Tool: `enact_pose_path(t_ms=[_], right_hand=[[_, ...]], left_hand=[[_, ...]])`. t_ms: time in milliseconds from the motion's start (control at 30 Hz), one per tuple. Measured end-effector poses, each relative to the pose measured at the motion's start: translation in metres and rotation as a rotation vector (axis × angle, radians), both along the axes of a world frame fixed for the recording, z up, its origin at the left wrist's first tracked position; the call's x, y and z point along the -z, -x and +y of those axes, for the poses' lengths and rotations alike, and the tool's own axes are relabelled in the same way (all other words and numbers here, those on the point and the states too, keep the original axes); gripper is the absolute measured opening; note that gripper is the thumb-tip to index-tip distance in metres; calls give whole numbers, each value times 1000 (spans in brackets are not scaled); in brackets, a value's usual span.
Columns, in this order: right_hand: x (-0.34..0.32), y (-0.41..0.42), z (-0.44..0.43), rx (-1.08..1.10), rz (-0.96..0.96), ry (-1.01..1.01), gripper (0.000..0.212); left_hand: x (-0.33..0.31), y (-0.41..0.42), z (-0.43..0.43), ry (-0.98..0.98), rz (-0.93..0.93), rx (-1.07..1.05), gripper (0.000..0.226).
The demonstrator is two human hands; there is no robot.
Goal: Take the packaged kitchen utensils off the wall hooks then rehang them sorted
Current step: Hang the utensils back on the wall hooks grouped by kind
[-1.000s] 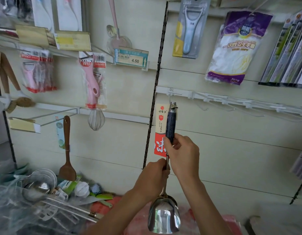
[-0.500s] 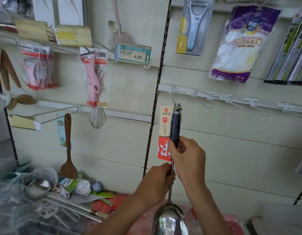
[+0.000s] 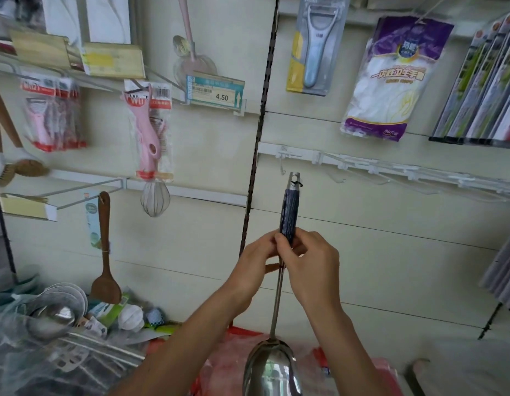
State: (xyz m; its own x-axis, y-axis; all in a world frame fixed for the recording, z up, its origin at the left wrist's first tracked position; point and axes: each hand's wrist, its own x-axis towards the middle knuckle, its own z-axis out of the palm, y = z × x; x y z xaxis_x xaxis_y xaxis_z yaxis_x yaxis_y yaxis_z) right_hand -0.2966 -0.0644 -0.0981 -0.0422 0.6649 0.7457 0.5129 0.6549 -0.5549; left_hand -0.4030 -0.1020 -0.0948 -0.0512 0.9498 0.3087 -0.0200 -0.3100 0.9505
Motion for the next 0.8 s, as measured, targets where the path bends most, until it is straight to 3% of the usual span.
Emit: enact_pose_path(t_ms=[100,233,333,600,800], right_hand=[[-8,3,3,-18,0,28,20],[-15,5,6,-24,28,43,19],[-18,10,9,-15,-3,53,17],[-21,17,13,50,-83,74,25],[-8,19,13,53,-63,53,25]], left_hand=[[-2,3,-4,44,-165,132,41],[3,7,-4,-11,-76,171,42],[10,11,-1,-20,-43,127,47],[35,5,7,19,-23,-48,21],[55,4,11,41,49,-128,23]])
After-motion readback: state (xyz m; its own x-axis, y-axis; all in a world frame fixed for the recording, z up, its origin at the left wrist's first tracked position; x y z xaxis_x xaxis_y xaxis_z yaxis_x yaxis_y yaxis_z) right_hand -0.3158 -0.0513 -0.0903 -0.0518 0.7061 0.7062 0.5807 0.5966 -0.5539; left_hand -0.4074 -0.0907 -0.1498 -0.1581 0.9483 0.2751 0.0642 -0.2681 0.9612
